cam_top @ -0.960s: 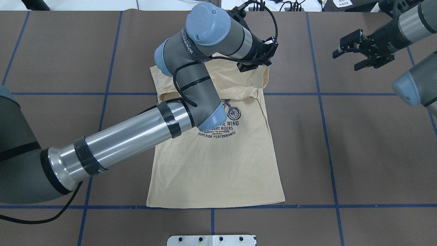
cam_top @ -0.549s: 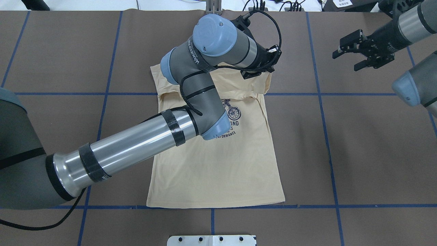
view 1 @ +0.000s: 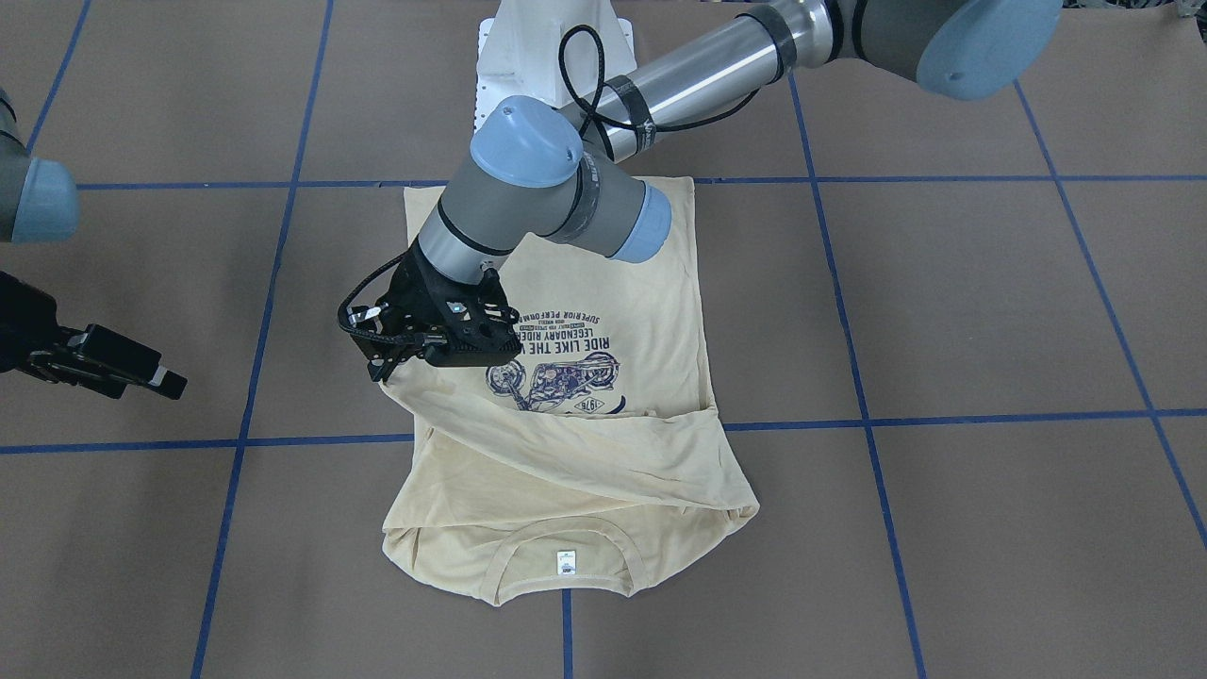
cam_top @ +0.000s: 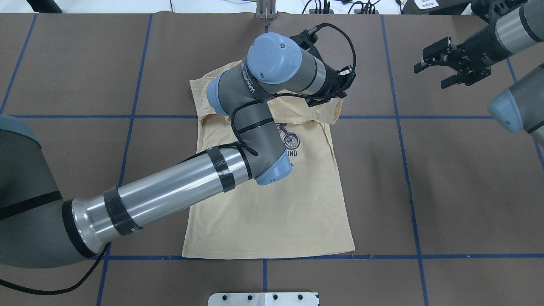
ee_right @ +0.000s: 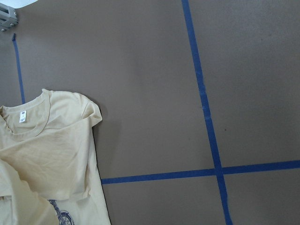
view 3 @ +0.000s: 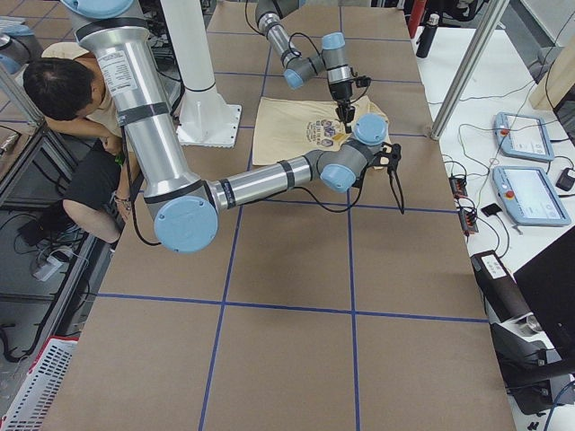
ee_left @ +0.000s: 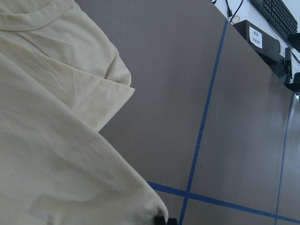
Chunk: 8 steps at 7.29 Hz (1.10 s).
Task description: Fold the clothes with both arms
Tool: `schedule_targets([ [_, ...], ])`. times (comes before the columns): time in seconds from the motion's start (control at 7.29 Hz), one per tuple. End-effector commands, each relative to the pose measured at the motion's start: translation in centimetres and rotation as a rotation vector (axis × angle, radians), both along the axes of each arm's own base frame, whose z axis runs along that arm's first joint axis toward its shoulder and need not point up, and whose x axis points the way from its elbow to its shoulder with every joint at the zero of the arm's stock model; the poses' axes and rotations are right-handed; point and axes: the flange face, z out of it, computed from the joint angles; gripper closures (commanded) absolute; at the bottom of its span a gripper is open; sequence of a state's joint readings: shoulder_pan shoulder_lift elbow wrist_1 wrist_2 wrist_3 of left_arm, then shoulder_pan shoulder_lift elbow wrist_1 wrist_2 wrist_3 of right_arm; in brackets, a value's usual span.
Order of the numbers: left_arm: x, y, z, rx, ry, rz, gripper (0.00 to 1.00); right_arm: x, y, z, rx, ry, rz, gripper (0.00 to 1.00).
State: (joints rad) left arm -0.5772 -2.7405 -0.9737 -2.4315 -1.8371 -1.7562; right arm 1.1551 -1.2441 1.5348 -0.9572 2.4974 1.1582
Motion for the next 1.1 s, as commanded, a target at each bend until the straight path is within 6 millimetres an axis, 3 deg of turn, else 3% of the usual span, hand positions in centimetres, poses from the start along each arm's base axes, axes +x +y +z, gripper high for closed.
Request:
schedule_targets([
  [0.0, 0.2, 0.2, -0.1, 0.001, 0.004, -0.002, 0.26, 0.0, 0.0, -0.1, 0.000, -0.001, -0.001, 0.00],
  [0.14, 0.2, 0.2, 0.0, -0.002, 0.001, -0.004, 0.05, 0.0, -0.1, -0.4, -0.003, -0.002, 0.006, 0.00],
  [0.27, -0.2, 0.2, -0.2, -0.015, 0.009, -0.001, 0.06, 0.1, 0.1, -1.0, -0.006, -0.007, 0.015, 0.00],
  [0.41, -1.1, 0.8, 0.6, -0.013, 0.015, 0.009, 0.06, -2.1, 1.2, -2.2, -0.053, -0.012, 0.032, 0.00],
  [0.55, -3.0, 2.7, 2.4, -0.023, 0.017, 0.080, 0.06, -7.2, 4.1, -5.1, -0.105, -0.007, 0.093, 0.00],
  [0.69, -6.5, 4.8, 4.9, -0.015, 0.023, 0.092, 0.06, -11.4, 8.3, -7.3, -0.166, -0.012, 0.174, 0.00],
  [0.82, -9.5, 5.7, 7.6, 0.001, 0.028, 0.074, 0.06, -12.3, 14.8, -6.2, -0.273, -0.012, 0.191, 0.00],
  [0.96, -12.9, 5.0, 8.8, 0.005, 0.031, 0.043, 0.06, -14.6, 20.0, -4.9, -0.291, 0.025, 0.242, 0.00],
])
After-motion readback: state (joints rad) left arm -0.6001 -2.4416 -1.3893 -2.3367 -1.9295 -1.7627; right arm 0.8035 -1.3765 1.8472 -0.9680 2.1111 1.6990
